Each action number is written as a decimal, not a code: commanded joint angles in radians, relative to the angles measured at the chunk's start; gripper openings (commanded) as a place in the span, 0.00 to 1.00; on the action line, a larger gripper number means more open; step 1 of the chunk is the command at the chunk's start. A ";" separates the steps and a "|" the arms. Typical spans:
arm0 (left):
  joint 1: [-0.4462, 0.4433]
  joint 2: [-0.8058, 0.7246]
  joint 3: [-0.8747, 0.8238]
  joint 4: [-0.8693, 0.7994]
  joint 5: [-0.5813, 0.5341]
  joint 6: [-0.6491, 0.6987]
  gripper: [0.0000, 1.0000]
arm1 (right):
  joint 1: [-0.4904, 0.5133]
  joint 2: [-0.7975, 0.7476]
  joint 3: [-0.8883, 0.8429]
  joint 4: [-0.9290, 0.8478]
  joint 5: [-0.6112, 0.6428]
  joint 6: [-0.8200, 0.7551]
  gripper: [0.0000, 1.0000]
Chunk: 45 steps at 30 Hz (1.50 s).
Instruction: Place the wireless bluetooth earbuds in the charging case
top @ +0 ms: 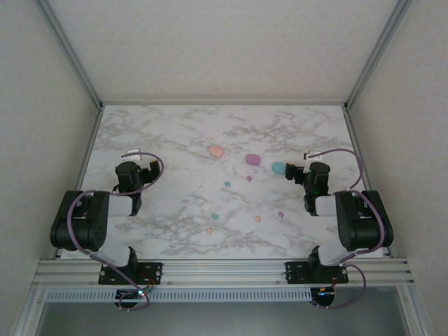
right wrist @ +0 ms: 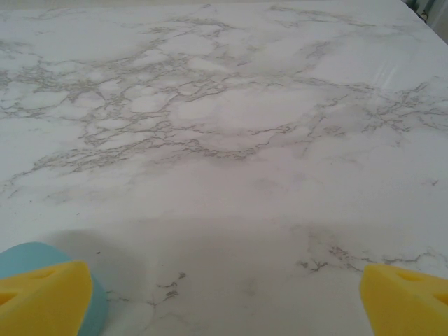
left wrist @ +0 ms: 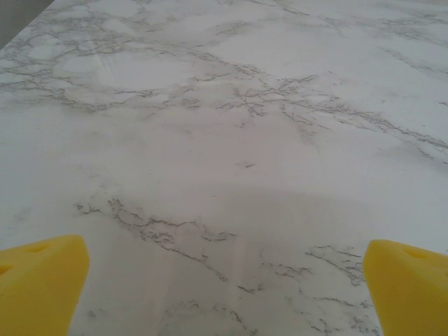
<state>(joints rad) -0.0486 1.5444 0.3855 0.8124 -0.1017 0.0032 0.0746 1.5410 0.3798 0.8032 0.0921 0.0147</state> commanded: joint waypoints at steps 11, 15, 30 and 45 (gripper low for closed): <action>0.010 -0.196 0.057 -0.214 -0.084 -0.074 1.00 | -0.007 -0.066 0.099 -0.149 -0.044 -0.006 0.99; 0.013 -0.335 0.124 -0.455 -0.174 -0.223 1.00 | -0.011 -0.123 0.307 -0.617 -0.049 0.025 0.99; 0.027 -0.428 0.349 -0.884 0.394 -0.522 1.00 | -0.027 0.196 0.871 -1.326 -0.552 -0.028 0.77; -0.210 -0.336 0.353 -0.847 0.372 -0.531 1.00 | 0.028 0.425 1.005 -1.452 -0.490 -0.138 0.73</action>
<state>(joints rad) -0.2474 1.2011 0.7231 -0.0563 0.2836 -0.5056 0.0879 1.9327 1.3510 -0.5972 -0.3958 -0.0853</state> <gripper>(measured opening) 0.998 0.731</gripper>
